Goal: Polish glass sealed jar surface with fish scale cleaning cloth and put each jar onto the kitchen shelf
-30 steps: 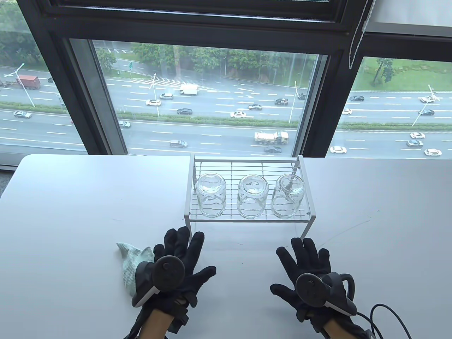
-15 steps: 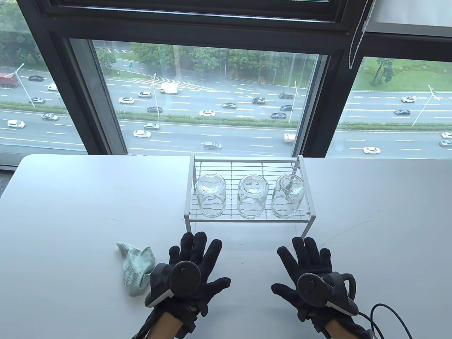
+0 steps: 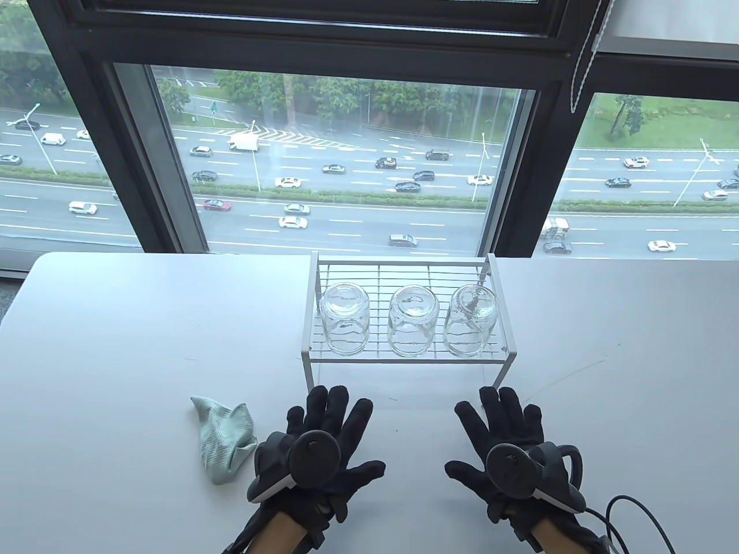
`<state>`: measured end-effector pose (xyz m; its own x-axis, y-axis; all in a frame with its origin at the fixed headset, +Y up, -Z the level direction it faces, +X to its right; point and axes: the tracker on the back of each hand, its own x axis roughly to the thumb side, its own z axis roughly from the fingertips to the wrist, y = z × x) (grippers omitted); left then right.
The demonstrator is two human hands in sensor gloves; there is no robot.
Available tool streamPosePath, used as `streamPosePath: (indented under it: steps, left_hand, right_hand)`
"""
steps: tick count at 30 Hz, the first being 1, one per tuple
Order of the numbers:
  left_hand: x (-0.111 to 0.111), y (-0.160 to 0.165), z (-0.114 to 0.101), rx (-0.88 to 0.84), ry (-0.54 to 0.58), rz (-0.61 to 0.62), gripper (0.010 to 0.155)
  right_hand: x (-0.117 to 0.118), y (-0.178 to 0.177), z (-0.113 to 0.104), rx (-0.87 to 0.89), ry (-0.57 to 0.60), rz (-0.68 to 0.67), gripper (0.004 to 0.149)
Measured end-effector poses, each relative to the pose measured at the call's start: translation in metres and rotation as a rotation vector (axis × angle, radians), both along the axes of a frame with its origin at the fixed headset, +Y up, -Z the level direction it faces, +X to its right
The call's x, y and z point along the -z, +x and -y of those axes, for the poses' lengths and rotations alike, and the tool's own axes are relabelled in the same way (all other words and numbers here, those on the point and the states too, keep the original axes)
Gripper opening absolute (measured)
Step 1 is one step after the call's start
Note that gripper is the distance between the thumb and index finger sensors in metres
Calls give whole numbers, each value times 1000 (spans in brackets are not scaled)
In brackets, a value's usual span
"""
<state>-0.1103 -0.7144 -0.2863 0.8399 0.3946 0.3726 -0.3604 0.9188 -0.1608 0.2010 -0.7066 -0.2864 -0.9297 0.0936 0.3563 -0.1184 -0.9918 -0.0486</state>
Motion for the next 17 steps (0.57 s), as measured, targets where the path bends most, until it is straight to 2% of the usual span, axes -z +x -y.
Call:
streamPosePath:
  steps: [17]
  left_hand:
    - [0,-2,-1,-8,-7,-11,90]
  right_hand:
    - [-1,-3,2,-11,-8,-3,90]
